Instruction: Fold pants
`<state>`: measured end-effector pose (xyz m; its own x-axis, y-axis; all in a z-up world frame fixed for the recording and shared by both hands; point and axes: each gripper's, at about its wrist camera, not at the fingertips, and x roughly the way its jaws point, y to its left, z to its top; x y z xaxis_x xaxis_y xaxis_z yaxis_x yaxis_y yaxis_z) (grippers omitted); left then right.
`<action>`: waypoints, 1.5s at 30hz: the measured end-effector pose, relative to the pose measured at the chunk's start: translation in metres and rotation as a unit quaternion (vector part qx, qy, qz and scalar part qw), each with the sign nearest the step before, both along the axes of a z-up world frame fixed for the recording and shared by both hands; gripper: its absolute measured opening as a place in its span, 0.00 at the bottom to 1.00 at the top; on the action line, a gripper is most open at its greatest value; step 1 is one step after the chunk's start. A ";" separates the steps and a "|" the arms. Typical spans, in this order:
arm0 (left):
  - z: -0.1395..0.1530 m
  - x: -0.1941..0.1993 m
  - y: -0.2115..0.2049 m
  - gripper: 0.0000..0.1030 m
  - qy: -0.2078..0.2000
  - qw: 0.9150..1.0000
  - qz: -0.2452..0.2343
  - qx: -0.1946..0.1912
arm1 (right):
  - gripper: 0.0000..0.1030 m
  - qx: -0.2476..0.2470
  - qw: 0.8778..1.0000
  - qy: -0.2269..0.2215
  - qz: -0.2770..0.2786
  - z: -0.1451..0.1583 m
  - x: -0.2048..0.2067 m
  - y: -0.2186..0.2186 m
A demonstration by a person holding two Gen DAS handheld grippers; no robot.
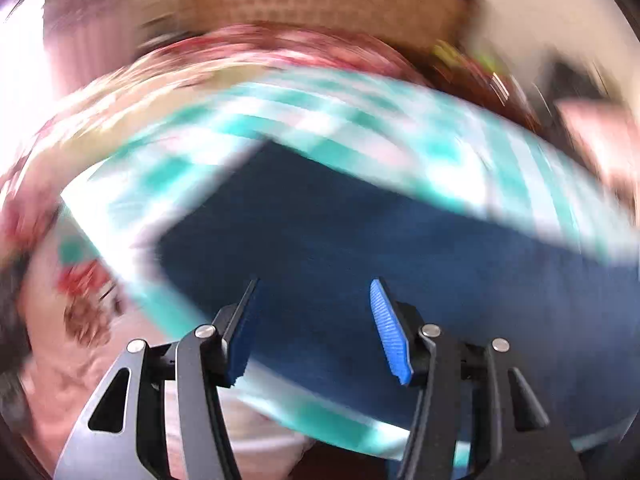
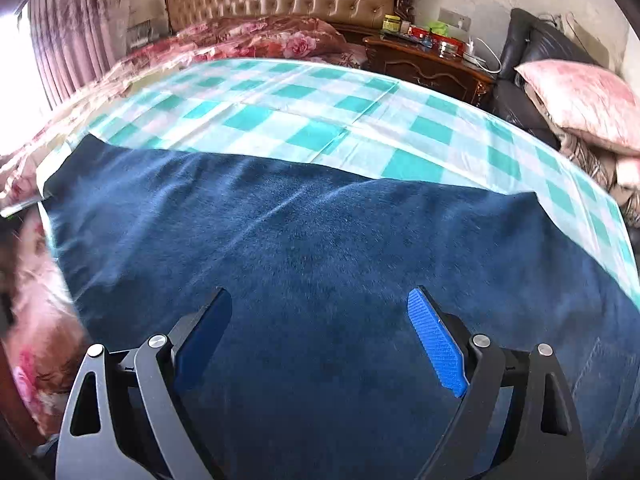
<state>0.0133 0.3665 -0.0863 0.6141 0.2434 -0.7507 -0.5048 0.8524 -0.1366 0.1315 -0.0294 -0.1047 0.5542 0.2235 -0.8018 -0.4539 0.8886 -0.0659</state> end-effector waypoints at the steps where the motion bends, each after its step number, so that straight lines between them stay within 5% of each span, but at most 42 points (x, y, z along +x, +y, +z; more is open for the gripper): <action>1: 0.007 -0.017 0.028 0.53 -0.023 0.999 0.043 -0.019 | 0.80 -0.012 1.000 0.002 -0.006 -0.006 0.005 0.003; 4: 0.009 -0.046 0.069 0.47 -0.040 0.994 0.096 -0.042 | 0.76 -0.027 0.999 0.014 -0.024 -0.022 0.011 -0.001; 8: -0.001 -0.061 0.074 0.37 -0.033 0.996 0.069 -0.051 | 0.81 -0.022 0.999 0.010 -0.032 -0.024 0.011 -0.007; 20: -0.021 -0.032 0.053 0.28 -0.010 0.999 0.016 -0.029 | 0.86 -0.020 0.999 0.011 -0.042 -0.026 0.012 -0.009; 27: -0.024 -0.025 0.059 0.26 -0.002 0.999 0.015 -0.038 | 0.87 -0.029 0.998 0.007 -0.047 -0.023 0.012 -0.007; 34: -0.022 -0.025 0.065 0.20 -0.006 0.998 0.015 -0.064 | 0.83 0.003 1.000 -0.014 0.009 -0.004 -0.008 0.015; 38: -0.020 -0.028 0.068 0.18 -0.015 0.996 0.017 -0.083 | 0.83 -0.027 0.999 -0.002 0.024 -0.016 -0.011 0.028; 41: -0.017 -0.031 0.069 0.05 -0.022 0.996 0.022 -0.089 | 0.85 -0.030 0.999 0.009 0.017 -0.025 -0.010 0.027; 45: -0.009 -0.034 0.070 0.05 -0.032 0.994 0.022 -0.098 | 0.85 -0.030 0.999 0.011 0.016 -0.025 -0.011 0.027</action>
